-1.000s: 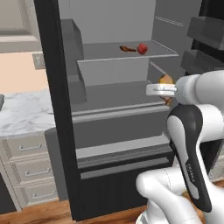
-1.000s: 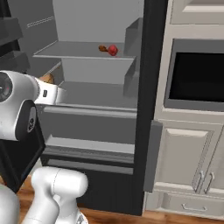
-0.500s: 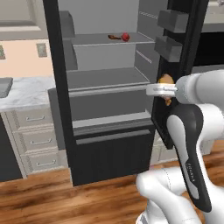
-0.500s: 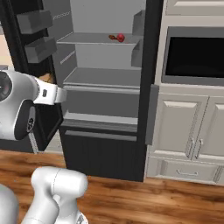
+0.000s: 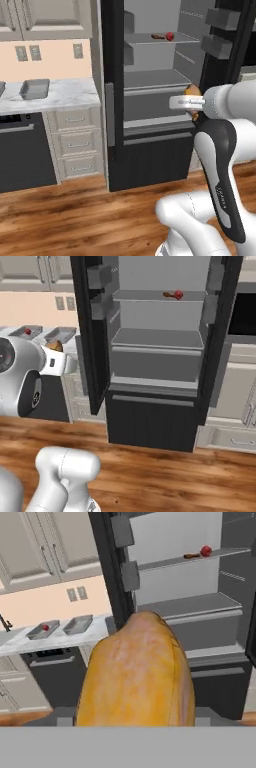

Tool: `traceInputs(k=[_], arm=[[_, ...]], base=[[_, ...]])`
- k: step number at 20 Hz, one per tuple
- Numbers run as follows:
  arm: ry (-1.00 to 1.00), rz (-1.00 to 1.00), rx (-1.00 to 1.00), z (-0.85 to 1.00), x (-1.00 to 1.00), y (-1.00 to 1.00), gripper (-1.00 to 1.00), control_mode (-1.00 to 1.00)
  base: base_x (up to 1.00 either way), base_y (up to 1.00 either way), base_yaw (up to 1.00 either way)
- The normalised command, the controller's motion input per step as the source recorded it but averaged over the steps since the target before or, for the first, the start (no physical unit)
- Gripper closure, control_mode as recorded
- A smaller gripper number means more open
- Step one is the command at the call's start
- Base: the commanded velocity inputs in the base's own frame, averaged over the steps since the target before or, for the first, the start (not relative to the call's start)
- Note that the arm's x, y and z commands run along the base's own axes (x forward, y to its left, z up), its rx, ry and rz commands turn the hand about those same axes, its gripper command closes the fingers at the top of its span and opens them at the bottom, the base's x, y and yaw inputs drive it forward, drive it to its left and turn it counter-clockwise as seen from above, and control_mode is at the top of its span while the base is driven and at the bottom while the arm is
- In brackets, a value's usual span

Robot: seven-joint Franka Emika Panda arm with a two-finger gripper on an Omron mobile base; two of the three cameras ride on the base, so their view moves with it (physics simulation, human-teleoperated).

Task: Place one bell pepper and one chicken drumstick in each tupperware on the nearby counter, to pack two identical lunches.

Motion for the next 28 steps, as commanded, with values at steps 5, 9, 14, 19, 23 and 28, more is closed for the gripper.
traceInputs(k=[5,9,14,19,23,28], arm=[[0.00,0.00,0.00,0.00,0.00,0.00,1.00,1.00],[0.00,0.00,0.00,0.00,0.00,0.00,1.00,1.00],[0.00,0.00,0.00,0.00,0.00,0.00,1.00,1.00],[0.00,0.00,0.00,0.00,0.00,0.00,1.00,1.00],[0.00,0.00,0.00,0.00,0.00,0.00,1.00,1.00],[0.00,0.00,0.00,0.00,0.00,0.00,1.00,1.00]], base=[[-0.01,1.00,0.00],[0.08,1.00,0.00],[0.23,1.00,0.00],[0.37,1.00,0.00],[0.67,1.00,0.00],[0.98,0.58,0.00]])
